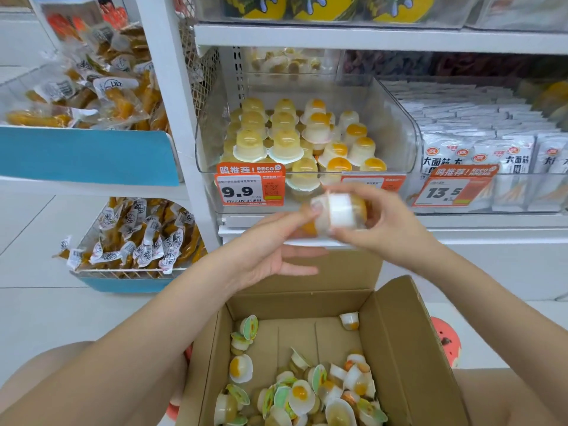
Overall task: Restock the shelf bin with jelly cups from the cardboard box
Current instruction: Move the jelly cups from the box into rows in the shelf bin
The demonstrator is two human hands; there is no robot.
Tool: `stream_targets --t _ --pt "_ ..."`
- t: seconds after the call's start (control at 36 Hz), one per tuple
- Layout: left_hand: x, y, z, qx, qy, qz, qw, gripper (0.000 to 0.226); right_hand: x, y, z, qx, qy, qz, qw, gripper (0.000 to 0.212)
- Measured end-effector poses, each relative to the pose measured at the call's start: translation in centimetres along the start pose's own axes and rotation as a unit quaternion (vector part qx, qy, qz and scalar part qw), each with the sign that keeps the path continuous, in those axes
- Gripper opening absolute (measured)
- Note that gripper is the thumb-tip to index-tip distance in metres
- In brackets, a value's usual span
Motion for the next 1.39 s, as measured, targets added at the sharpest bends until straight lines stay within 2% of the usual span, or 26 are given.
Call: stream_targets --t 0.06,0.08,0.11,0.14,0.17,0.19,0.22,0.28,0.36,0.47,0.69,0.89,0.94,1.06,1.17,1.22,1.28,1.33,1.39 --pt "0.1 0.9 0.9 0.125 -0.060 0.091 0.986 0.051 1.9 1.6 -1.6 -0.041 0.018 0.062 0.997 0.050" --pt "0.2 1.6 1.5 0.233 -0.118 0.154 0.953 0.042 3.1 2.5 -2.4 -0.073 0.023 0.089 0.993 0.051" --pt "0.3 2.4 2.1 0.362 -0.185 0.214 0.888 0.034 4.4 3.3 -3.1 -0.112 0.022 0.107 0.988 0.052" --pt "0.5 3.0 2.6 0.475 -0.237 0.254 0.808 0.028 5.9 3.9 -3.5 -0.155 0.015 0.115 0.981 0.053" --pt "0.6 3.4 2.9 0.549 -0.266 0.275 0.743 0.024 7.4 4.4 -3.7 -0.201 0.003 0.113 0.973 0.055" --pt "0.9 3.8 3.1 0.592 -0.271 0.282 0.705 0.022 8.9 4.7 -3.8 -0.244 -0.013 0.103 0.964 0.057" --pt "1.0 4.2 3.2 0.607 -0.259 0.278 0.698 0.021 10.3 4.8 -3.7 -0.283 -0.029 0.084 0.955 0.060" --pt "1.4 4.8 3.3 0.605 -0.230 0.266 0.714 0.022 12.5 4.6 -3.3 -0.347 -0.052 0.037 0.936 0.062" --pt "1.8 5.4 3.3 0.646 -0.220 0.253 0.686 0.027 14.9 3.9 -2.4 -0.417 -0.070 -0.016 0.906 0.067" --pt "2.1 6.2 3.4 0.654 -0.222 0.250 0.678 0.029 16.3 3.2 -1.9 -0.461 -0.075 -0.031 0.884 0.071" --pt "2.1 6.2 3.2 0.666 -0.244 0.249 0.660 0.027 16.2 3.0 -0.5 -0.459 -0.082 -0.053 0.883 0.078" --pt "2.0 6.4 2.6 0.690 -0.243 0.235 0.640 0.029 15.6 3.3 0.8 -0.422 -0.059 -0.019 0.904 0.077" --pt "2.0 6.5 2.2 0.696 -0.235 0.227 0.640 0.030 14.7 3.3 0.8 -0.384 -0.042 0.015 0.922 0.074" --pt "1.8 6.8 1.3 0.703 -0.225 0.210 0.641 0.026 10.7 3.9 0.1 -0.273 0.021 0.165 0.948 0.051" --pt "2.0 7.2 -1.2 0.728 -0.184 0.183 0.635 0.023 4.7 3.4 1.0 -0.253 0.095 0.205 0.941 0.023" --pt "2.4 7.4 -3.8 0.740 -0.147 0.167 0.635 0.020 1.5 2.4 3.0 -0.281 0.102 0.186 0.936 0.016" --pt "2.7 7.6 -7.3 0.734 -0.093 0.142 0.657 0.018 -1.4 1.2 5.9 -0.304 0.078 0.137 0.939 0.017" --pt "3.1 7.9 -11.1 0.742 -0.034 0.092 0.663 0.021 -3.6 -0.2 9.6 -0.319 0.018 0.048 0.946 0.018" --pt "3.4 8.2 -14.7 0.758 0.012 0.034 0.651 0.025 -5.5 -1.5 13.4 -0.344 -0.054 -0.061 0.935 0.016"
Point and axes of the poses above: each hand's wrist, its own x-axis towards the middle knuckle, its own y-axis out of the back of the hand, z = x × y, the point moved 3 cm from there along x, towards the middle knuckle, and after that the axes turned 1 degree about -z, right-handed, at the moved point
